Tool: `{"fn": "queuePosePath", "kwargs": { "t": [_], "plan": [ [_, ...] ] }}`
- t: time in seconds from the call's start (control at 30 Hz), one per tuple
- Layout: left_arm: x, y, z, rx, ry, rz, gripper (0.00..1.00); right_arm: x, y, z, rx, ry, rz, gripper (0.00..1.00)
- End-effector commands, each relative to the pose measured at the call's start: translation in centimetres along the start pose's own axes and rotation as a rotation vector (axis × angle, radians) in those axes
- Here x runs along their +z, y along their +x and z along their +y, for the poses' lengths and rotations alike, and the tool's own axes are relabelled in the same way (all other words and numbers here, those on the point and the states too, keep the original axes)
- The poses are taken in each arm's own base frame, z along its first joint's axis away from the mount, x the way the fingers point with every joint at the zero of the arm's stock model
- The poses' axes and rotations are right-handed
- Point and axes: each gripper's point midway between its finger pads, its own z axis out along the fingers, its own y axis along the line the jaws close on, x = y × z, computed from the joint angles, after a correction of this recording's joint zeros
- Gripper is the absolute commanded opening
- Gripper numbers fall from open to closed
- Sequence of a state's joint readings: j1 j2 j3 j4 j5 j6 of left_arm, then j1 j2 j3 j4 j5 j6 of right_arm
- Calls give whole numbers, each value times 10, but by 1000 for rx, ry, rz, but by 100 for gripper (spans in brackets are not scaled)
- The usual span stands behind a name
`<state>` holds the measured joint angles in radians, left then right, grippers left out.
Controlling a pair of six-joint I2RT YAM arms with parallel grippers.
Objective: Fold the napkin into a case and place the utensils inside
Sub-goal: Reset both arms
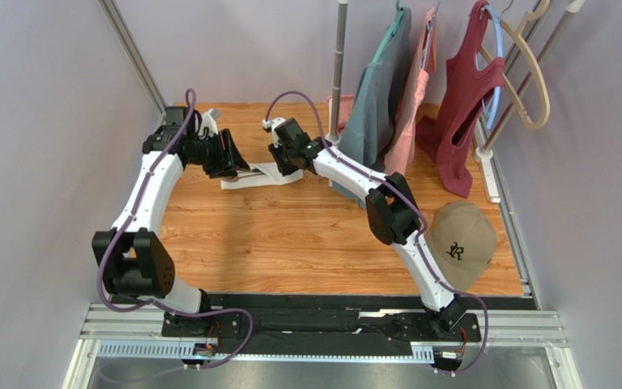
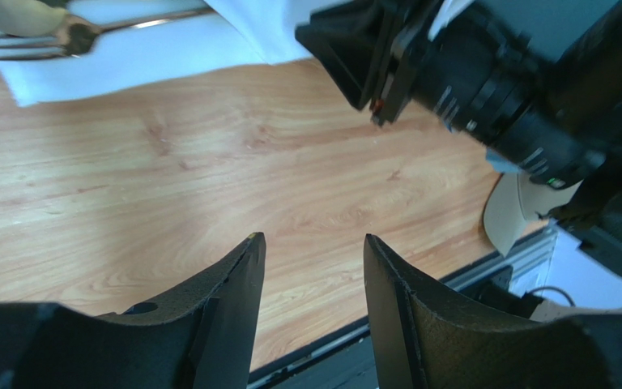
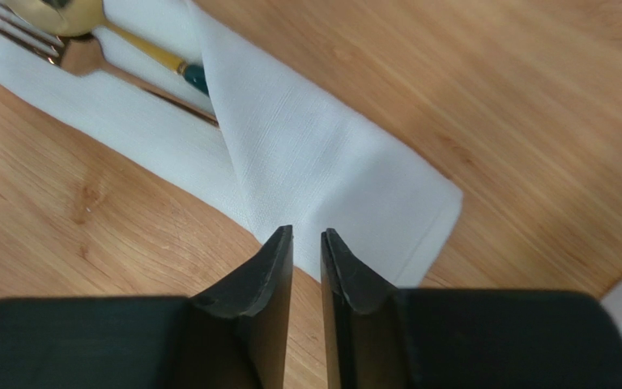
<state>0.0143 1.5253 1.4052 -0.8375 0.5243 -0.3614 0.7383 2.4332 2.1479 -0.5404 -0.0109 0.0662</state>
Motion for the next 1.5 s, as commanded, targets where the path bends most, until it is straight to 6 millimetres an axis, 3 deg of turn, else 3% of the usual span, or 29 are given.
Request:
{"fn": "queuePosePath", "kwargs": {
  "t": [0.0, 0.1, 0.13, 0.17, 0.2, 0.23, 0.27, 0.3, 0.33, 0.37, 0.4, 0.43, 0.47, 0.5, 0.53, 0.6, 0.63, 0.67, 0.73, 0.77, 1.0, 1.13, 1.23, 1.47],
  "plan": [
    [-15, -2, -15, 37, 40, -82, 57, -89, -89, -1, 16, 71, -189, 28],
    [-30, 2, -24, 73, 57, -120, 57, -116, -90, -2, 48, 84, -181, 36],
    [-37, 8, -37, 110, 78, -132, 57, -124, -88, -1, 61, 86, -178, 38],
    [-37, 14, -37, 115, 72, -130, 57, -123, -68, -2, 81, 90, -130, 39],
    [-39, 17, -42, 123, 80, -143, 57, -149, -76, 0, 92, 88, -164, 40],
    [-45, 26, -58, 162, 114, -154, 57, -157, -68, -2, 106, 100, -153, 42],
    [-42, 37, -60, 167, 122, -139, 57, -156, -43, -6, 118, 120, -105, 44],
    [-43, 42, -67, 169, 139, -147, 57, -187, -47, 0, 130, 99, -144, 45],
    [-50, 55, -86, 213, 185, -152, 57, -196, -40, 3, 136, 90, -144, 48],
    [-47, 67, -89, 219, 200, -139, 57, -211, -37, 8, 141, 74, -161, 50],
    [-49, 72, -100, 226, 231, -154, 57, -232, -16, 15, 150, 52, -159, 52],
    [-58, 87, -118, 270, 286, -159, 57, -249, -13, 21, 158, 29, -189, 55],
    [-55, 99, -118, 273, 293, -150, 57, -260, -6, 23, 164, 27, -212, 58],
    [-59, 103, -129, 271, 331, -168, 57, -262, 20, 29, 169, 22, -180, 61],
    [-70, 118, -144, 306, 390, -172, 57, -298, 17, 32, 186, -2, -257, 63],
    [-72, 133, -156, 310, 447, -179, 58, -321, 29, 37, 230, -29, -292, 65],
    [-81, 149, -167, 342, 500, -171, 58, -333, 45, 37, 278, -51, -308, 67],
    [-75, 155, -165, 337, 490, -166, 58, -341, 48, 38, 298, -74, -332, 68],
    [-73, 164, -168, 318, 504, -146, 58, -345, 63, 38, 325, -87, -333, 69],
    [-69, 166, -165, 302, 495, -138, 57, -355, 58, 42, 327, -126, -376, 69],
    [-76, 159, -171, 323, 497, -161, 56, -350, 69, 55, 326, -207, -359, 69],
    [-95, 162, -175, 329, 566, -205, 57, -357, 75, 41, 355, -162, -425, 74],
    [-104, 166, -171, 317, 614, -260, 59, -358, 87, 18, 451, -59, -466, 80],
    [-106, 175, -168, 245, 711, -303, 61, -360, 109, 2, 565, -5, -490, 89]
  ]
}}
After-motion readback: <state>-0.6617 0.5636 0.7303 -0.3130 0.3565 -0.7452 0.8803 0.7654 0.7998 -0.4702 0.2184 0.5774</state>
